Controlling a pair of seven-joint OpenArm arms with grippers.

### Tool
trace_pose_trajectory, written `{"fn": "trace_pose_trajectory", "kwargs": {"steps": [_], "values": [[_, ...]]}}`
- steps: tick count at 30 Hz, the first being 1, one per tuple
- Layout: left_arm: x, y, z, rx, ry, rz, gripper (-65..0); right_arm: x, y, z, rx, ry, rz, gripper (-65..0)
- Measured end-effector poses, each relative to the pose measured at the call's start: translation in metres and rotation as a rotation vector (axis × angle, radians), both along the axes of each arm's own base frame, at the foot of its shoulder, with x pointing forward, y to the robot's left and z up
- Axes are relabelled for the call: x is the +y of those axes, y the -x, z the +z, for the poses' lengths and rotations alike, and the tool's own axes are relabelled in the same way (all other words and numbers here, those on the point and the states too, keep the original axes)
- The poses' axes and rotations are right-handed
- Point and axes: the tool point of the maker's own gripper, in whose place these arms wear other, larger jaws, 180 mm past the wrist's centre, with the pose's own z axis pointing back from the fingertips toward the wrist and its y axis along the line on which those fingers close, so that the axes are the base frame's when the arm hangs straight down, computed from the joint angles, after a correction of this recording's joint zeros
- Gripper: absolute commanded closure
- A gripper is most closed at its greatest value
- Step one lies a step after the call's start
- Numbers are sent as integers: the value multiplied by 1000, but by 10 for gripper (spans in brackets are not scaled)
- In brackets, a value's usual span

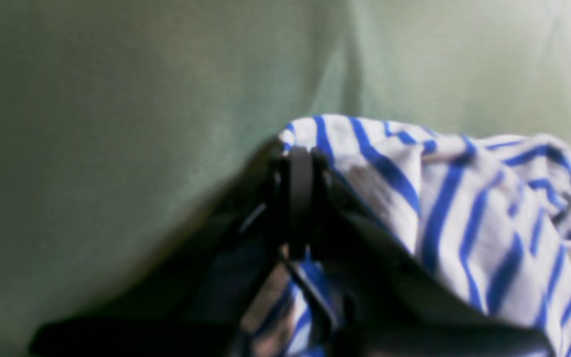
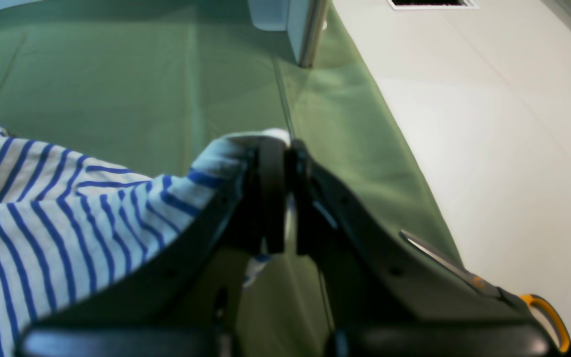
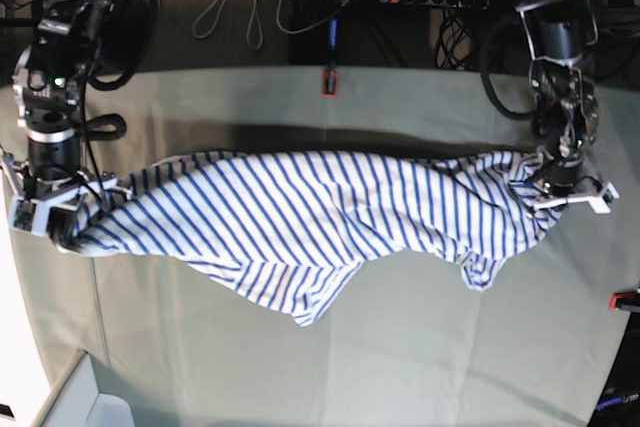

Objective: Layout the t-shirt on the table in an organized manner, then fold the t-shirt properly
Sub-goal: 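Regrasp the shirt edge with the left gripper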

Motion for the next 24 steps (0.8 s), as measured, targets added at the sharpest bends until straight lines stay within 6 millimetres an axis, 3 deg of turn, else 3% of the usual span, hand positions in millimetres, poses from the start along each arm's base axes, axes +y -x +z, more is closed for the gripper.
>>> {"fn": "trace_pose_trajectory", "kwargs": {"steps": [3,5,7,11,13,19,24], "values": [[-1,-3,10,-23,-3,-8,-2,0,0,0,-1,0,1,0],[-1,-6,37,-88,-44,-25,-2,0,0,0,1,2,1,0],[-3,-15,87,-214,-106,-52,-2,-1,0,1,0,6,2,0],[-21,-37,204,-502,-218,-124,-2,-2,-1,2,-3,8,2,0],[-38,-46,246,-608,-252,-157,-2,-2,-3,4,-9,8,1,0],[-97,-116,317,-765,-238,-309,-2,-4,-3,6,-14,9,-4,0],[-148,-175,352,-794,-231,-435,-2,-4,-3,6,-15,11,-5,0]]}}
